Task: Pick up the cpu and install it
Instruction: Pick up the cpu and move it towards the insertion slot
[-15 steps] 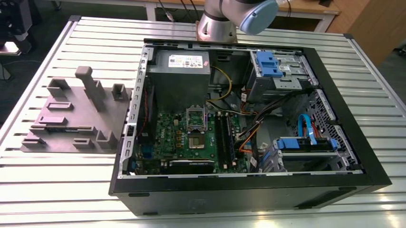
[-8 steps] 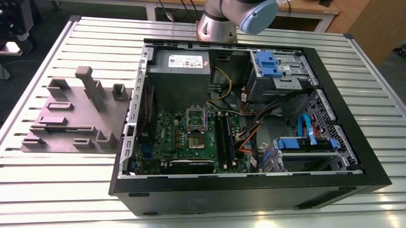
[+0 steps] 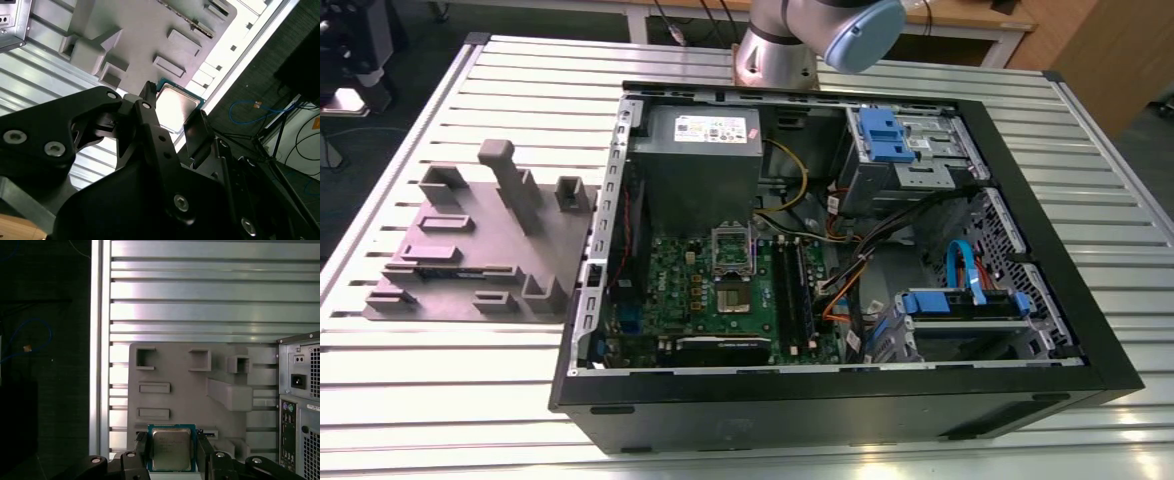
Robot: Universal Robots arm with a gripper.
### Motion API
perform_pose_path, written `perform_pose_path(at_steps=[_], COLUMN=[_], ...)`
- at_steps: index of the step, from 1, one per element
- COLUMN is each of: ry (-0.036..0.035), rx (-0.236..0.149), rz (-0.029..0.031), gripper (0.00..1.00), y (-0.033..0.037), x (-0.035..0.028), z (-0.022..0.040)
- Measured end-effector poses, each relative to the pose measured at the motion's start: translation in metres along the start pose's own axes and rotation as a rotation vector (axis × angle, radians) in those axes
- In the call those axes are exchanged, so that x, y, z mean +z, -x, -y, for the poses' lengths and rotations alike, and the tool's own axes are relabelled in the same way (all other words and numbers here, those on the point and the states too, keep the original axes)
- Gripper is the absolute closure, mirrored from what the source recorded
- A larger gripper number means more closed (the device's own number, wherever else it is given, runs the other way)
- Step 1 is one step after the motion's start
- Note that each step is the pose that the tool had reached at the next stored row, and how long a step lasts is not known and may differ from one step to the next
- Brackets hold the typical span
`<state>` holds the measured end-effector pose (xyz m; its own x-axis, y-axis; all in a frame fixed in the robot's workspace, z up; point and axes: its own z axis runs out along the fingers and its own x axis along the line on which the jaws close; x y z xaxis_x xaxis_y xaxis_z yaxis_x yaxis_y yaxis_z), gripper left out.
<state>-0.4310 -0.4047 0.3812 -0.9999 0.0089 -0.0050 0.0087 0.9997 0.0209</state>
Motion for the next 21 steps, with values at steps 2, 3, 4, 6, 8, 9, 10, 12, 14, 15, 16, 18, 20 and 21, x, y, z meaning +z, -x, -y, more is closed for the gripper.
perform_pose_path(at_steps=[2, 3, 4, 6, 8, 9, 10, 12, 14, 15, 16, 18, 20, 21], ry=[0.0000, 0.0000, 0.0000, 0.0000, 0.0000, 0.0000, 0.0000, 0.0000, 0.0000, 0.0000, 0.0000, 0.0000, 0.0000, 0.0000], rx=[0.000, 0.000, 0.000, 0.000, 0.000, 0.000, 0.000, 0.000, 0.000, 0.000, 0.000, 0.000, 0.000, 0.000], rz=[0.0000, -0.0001, 0.0000, 0.0000, 0.0000, 0.0000, 0.0000, 0.0000, 0.0000, 0.0000, 0.0000, 0.0000, -0.0001, -0.0001], gripper=[0.53, 0.53, 0.53, 0.53, 0.53, 0.53, 0.53, 0.53, 0.53, 0.53, 0.53, 0.53, 0.53, 0.53], y=[0.0006, 0.0008, 0.0010, 0.0015, 0.0019, 0.0046, 0.0071, 0.0075, 0.0079, 0.0128, 0.0181, 0.0184, 0.0187, 0.0192], x=[0.0000, 0.0000, 0.0000, 0.0000, 0.0000, 0.0001, 0.0002, 0.0002, 0.0002, 0.0005, 0.0006, 0.0006, 0.0006, 0.0006], z=[0.0000, 0.0000, 0.0000, 0.0000, 0.0000, 0.0000, -0.0001, -0.0001, -0.0001, -0.0001, -0.0002, -0.0002, -0.0002, -0.0002])
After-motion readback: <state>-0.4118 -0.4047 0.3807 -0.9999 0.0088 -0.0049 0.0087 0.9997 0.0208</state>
